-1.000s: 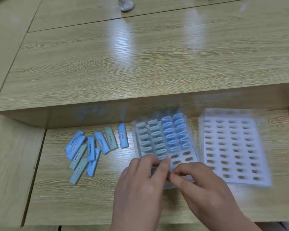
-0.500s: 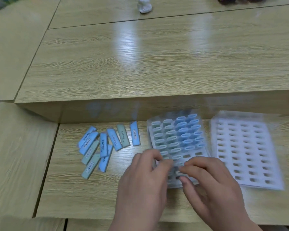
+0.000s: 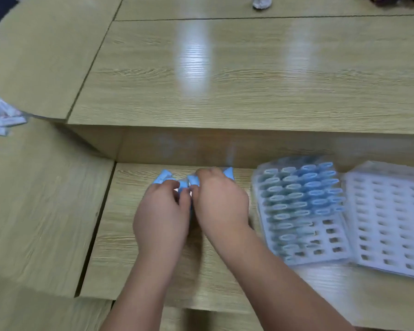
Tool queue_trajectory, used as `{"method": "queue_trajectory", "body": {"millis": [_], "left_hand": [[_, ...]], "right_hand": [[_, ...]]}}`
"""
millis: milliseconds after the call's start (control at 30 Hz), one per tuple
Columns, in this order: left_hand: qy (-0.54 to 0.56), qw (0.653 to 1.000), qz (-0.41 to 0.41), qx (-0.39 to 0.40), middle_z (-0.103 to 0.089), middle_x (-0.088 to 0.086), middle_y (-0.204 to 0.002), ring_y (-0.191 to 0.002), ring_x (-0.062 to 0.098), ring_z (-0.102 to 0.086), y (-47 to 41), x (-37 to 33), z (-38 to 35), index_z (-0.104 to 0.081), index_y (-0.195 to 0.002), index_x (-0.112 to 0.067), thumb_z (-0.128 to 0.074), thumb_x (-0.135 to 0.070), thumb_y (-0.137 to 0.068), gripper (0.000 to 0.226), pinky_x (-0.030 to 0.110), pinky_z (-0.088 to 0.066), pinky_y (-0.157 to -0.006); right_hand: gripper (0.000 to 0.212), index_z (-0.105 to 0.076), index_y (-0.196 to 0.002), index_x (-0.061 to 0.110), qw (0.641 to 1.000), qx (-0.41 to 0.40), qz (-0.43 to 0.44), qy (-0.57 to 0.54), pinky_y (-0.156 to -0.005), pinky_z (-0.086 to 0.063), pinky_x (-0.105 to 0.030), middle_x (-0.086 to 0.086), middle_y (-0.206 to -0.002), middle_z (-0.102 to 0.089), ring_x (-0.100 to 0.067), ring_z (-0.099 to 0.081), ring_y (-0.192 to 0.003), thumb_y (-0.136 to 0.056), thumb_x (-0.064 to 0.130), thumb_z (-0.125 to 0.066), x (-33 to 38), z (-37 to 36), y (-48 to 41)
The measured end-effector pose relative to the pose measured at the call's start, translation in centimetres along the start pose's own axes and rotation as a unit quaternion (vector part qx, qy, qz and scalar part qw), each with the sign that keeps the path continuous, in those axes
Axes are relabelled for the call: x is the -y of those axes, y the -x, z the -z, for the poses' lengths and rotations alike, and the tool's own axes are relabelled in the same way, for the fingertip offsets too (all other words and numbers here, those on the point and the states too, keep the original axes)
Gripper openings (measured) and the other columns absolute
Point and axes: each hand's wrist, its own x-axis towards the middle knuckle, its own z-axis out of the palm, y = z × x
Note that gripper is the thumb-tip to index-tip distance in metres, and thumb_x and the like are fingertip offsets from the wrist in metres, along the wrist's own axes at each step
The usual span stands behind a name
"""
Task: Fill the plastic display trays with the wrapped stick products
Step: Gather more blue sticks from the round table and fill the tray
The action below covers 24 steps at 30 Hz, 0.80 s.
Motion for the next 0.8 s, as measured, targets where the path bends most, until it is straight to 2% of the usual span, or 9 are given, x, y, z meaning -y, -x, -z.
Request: {"method": "queue_trajectory", "body": {"millis": [100, 200, 333, 467, 567, 633, 667, 733, 800], "left_hand": [[-0.05, 0.998, 0.02, 0.032, -0.061, 0.007, -0.088, -0.073, 0.03, -0.051, -1.2, 0.0, -0.8, -0.056, -0.075, -0.018, -0.053, -0.041, -0.092, 0.029, 0.032, -0.027, -0.054], [-0.061, 0.997, 0.028, 0.039, -0.059, 0.006, -0.096, -0.082, 0.031, -0.058, -1.9, 0.2, -1.2, -0.064, -0.092, -0.018, -0.054, -0.039, -0.091, 0.024, 0.033, -0.033, -0.057], [-0.031, 0.998, 0.047, 0.036, -0.059, 0.004, -0.098, -0.083, 0.03, -0.06, -2.5, 0.5, -1.3, -0.066, -0.094, -0.021, -0.058, -0.033, -0.089, 0.015, 0.032, -0.036, -0.058], [0.073, 0.995, 0.058, 0.036, -0.062, 0.001, -0.091, -0.082, 0.027, -0.059, -2.5, 0.6, -0.4, -0.058, -0.083, -0.022, -0.063, -0.026, -0.085, 0.006, 0.035, -0.042, -0.063], [0.123, 0.991, 0.027, 0.032, -0.063, -0.01, -0.082, -0.077, 0.014, -0.06, -1.3, 0.0, 1.4, -0.055, -0.081, -0.03, -0.063, -0.027, -0.084, 0.009, 0.031, -0.045, -0.062], [0.163, 0.986, 0.002, 0.035, -0.064, -0.013, -0.074, -0.068, 0.006, -0.06, 0.2, -0.6, 2.9, -0.057, -0.08, -0.034, -0.064, -0.028, -0.083, 0.009, 0.019, -0.041, -0.055], [0.198, 0.979, -0.008, 0.044, -0.065, -0.013, -0.073, -0.065, 0.006, -0.061, 1.1, -1.1, 3.6, -0.06, -0.081, -0.036, -0.064, -0.029, -0.083, 0.008, 0.019, -0.042, -0.051], [0.26, 0.963, -0.03, 0.062, -0.068, -0.016, -0.075, -0.062, 0.007, -0.063, 2.9, -2.3, 4.7, -0.064, -0.087, -0.039, -0.065, -0.036, -0.085, 0.004, 0.023, -0.046, -0.051], [0.298, 0.949, -0.069, 0.075, -0.07, -0.016, -0.078, -0.06, 0.01, -0.062, 4.5, -3.8, 5.2, -0.066, -0.09, -0.042, -0.061, -0.042, -0.084, 0.008, 0.02, -0.047, -0.051]], "right_hand": [[0.011, -0.06, -0.1, 0.022, 0.999, 0.007, -0.006, 0.053, -0.046, -0.013, -0.026, 0.001, -0.106, -0.053, -0.025, -0.063, -0.088, -0.093, 0.028, -0.054, 0.2, -0.8, -1.1], [0.011, -0.061, -0.101, 0.024, 0.997, 0.014, -0.027, 0.067, -0.046, -0.008, -0.026, 0.001, -0.105, -0.052, -0.024, -0.063, -0.086, -0.093, 0.028, -0.055, 0.4, -1.0, -1.4], [0.015, -0.061, -0.104, 0.027, 0.998, 0.016, -0.037, 0.039, -0.047, -0.015, -0.026, 0.002, -0.106, -0.054, -0.023, -0.061, -0.092, -0.091, 0.024, -0.055, 0.5, -1.1, -1.8], [0.016, -0.061, -0.103, 0.025, 0.999, 0.006, -0.028, 0.021, -0.06, -0.03, -0.03, 0.003, -0.106, -0.061, -0.023, -0.057, -0.101, -0.093, 0.025, -0.049, 0.8, -0.5, -1.7], [0.019, -0.06, -0.108, 0.028, 0.999, -0.011, -0.02, -0.048, -0.065, -0.039, -0.032, 0.005, -0.104, -0.064, -0.021, -0.058, -0.101, -0.092, 0.03, -0.05, 0.5, 1.0, -0.5], [0.024, -0.061, -0.114, 0.033, 0.992, -0.042, 0.011, -0.12, -0.074, -0.047, -0.032, 0.011, -0.103, -0.063, -0.014, -0.059, -0.098, -0.092, 0.032, -0.052, -0.3, 2.8, 1.4], [0.024, -0.062, -0.114, 0.035, 0.984, -0.057, 0.022, -0.169, -0.075, -0.049, -0.032, 0.014, -0.1, -0.062, -0.008, -0.059, -0.093, -0.092, 0.033, -0.053, -0.8, 3.9, 2.6], [0.021, -0.064, -0.109, 0.039, 0.96, -0.07, 0.027, -0.271, -0.069, -0.052, -0.027, 0.017, -0.093, -0.061, -0.005, -0.061, -0.084, -0.09, 0.036, -0.054, -2.6, 6.0, 5.1], [0.02, -0.066, -0.105, 0.041, 0.933, -0.072, 0.022, -0.351, -0.063, -0.05, -0.017, 0.014, -0.09, -0.062, -0.009, -0.063, -0.079, -0.087, 0.036, -0.057, -5.1, 7.9, 7.5]]}}
